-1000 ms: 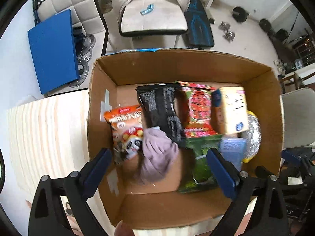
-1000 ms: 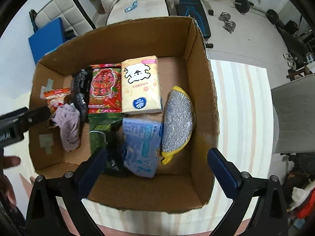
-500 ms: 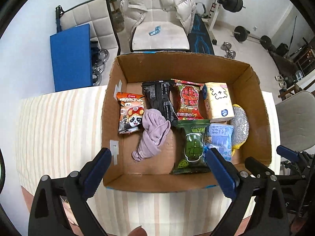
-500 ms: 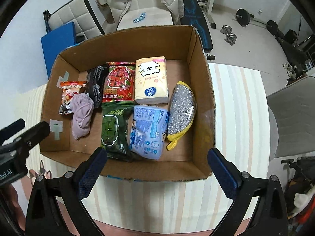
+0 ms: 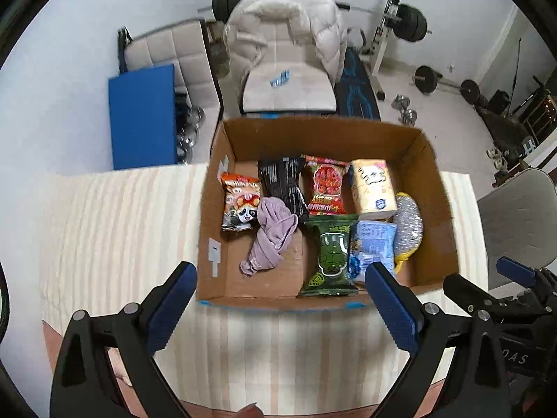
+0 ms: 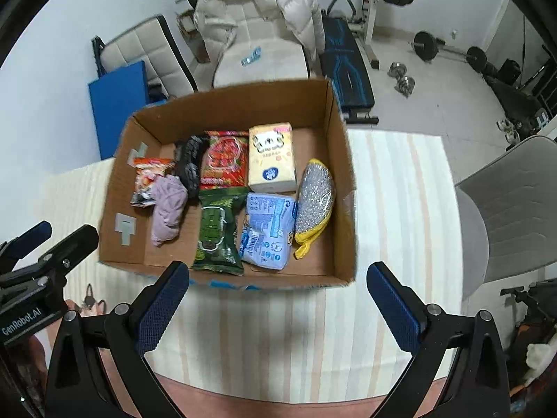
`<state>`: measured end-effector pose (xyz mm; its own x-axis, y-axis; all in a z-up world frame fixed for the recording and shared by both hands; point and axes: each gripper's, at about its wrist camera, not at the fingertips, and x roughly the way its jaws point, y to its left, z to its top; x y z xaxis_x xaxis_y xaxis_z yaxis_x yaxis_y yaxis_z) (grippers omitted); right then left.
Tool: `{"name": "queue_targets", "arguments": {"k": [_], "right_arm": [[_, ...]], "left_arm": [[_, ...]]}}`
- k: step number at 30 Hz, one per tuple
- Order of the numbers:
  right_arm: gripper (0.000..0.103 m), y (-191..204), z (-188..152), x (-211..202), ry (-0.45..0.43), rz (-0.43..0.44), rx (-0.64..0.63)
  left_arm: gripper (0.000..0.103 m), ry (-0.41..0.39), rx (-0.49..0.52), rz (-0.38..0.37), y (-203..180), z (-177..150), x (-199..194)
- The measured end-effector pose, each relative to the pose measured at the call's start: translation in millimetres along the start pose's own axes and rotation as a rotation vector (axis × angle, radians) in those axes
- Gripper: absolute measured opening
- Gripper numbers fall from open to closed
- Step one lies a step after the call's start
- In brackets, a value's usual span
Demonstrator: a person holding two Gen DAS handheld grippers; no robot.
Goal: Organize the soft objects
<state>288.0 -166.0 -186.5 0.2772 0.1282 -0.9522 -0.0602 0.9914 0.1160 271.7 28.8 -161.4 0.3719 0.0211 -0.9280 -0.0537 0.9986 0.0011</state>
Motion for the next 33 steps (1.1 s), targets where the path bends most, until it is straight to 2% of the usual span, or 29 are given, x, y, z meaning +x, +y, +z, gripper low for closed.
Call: {"name": "queue_targets", "arguments": {"k": [4, 17, 21, 26, 33], "right_arm": [[0.103, 0, -20, -44, -0.07, -0.005, -0.006], [0.103, 9, -101, -179, -0.243, 0.025, -0.053], [0.103, 14, -120, -213, -0.28, 0.037, -0.069], [0.103, 18, -139, -244, -0.338, 0.009, -0.089], [0.103, 23, -168, -281, -0.362, 0.06, -0.104]], "left_arm": [[0.099, -0.062, -0.004, -0.005, -7, -20, -47], [0.099, -0.188, -0.01, -0.013, -13, -78, -172], [0.099, -0.211, -0.01, -0.006, -16, -93, -195], [0.099, -0.226, -0.027, -0.012, -16, -110, -218], [0.099, -0.254, -0.022, -0.014, -16, -125, -249]]}}
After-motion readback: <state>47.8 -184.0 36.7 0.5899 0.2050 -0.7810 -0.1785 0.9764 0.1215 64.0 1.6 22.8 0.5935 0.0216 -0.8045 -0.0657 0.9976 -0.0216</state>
